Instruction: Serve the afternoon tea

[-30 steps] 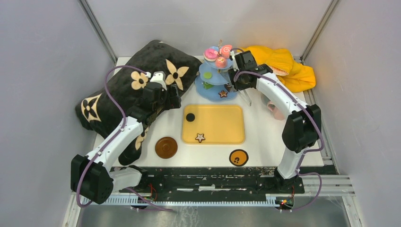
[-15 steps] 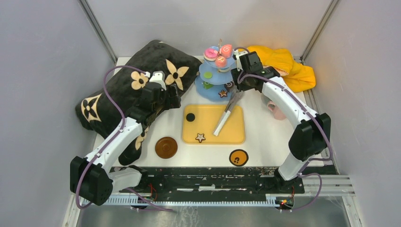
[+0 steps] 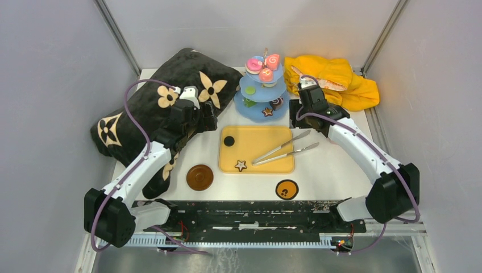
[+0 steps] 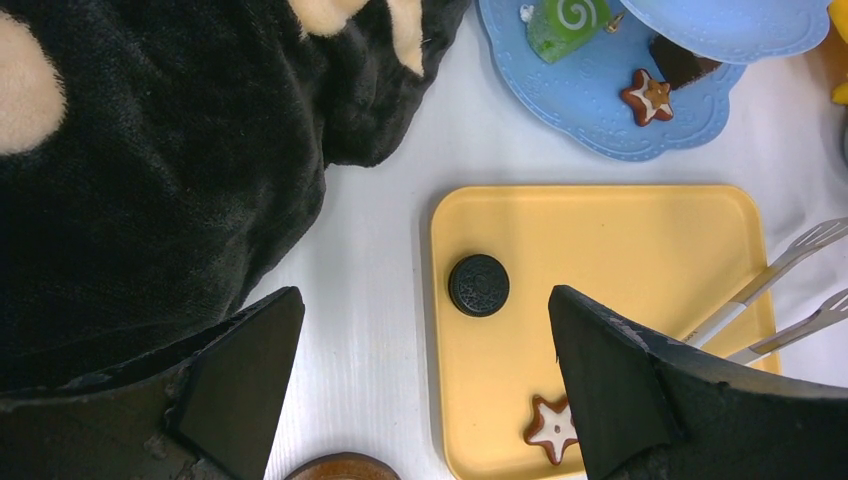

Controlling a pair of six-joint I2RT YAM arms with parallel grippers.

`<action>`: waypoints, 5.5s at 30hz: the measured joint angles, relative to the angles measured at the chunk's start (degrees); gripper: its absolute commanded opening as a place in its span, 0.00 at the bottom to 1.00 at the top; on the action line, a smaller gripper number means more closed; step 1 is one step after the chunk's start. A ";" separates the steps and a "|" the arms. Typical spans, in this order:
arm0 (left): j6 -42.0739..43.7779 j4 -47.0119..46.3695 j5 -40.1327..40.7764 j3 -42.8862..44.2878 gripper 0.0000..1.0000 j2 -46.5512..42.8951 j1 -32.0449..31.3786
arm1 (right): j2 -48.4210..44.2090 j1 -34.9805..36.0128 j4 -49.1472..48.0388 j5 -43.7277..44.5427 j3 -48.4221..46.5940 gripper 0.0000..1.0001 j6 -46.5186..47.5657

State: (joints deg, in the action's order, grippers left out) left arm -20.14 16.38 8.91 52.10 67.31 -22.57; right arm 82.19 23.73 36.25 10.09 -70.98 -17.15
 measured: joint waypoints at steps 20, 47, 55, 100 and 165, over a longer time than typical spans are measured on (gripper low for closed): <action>0.00 -0.15 -0.26 -1.88 1.00 -1.31 0.00 | -7.69 1.25 4.07 3.98 17.51 0.67 -38.62; 0.02 -0.20 -0.44 -2.69 1.00 -1.40 0.00 | 1.70 3.17 -3.34 5.11 22.67 0.38 -54.66; 0.02 -0.20 -0.46 -2.69 1.00 -1.64 0.00 | 1.70 3.17 -3.50 5.79 22.84 0.17 -55.23; 0.02 -0.20 -1.40 -2.69 0.99 -0.96 0.00 | 16.59 -0.63 15.32 16.26 3.04 0.01 -0.87; 0.00 -0.68 -1.57 -2.69 1.00 0.46 0.00 | 3.96 -9.20 -12.07 -0.17 26.36 0.12 -10.45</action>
State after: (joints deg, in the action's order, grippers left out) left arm -20.14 15.70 7.33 49.41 67.77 -22.57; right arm 86.15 14.52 24.18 9.91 -44.62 -27.59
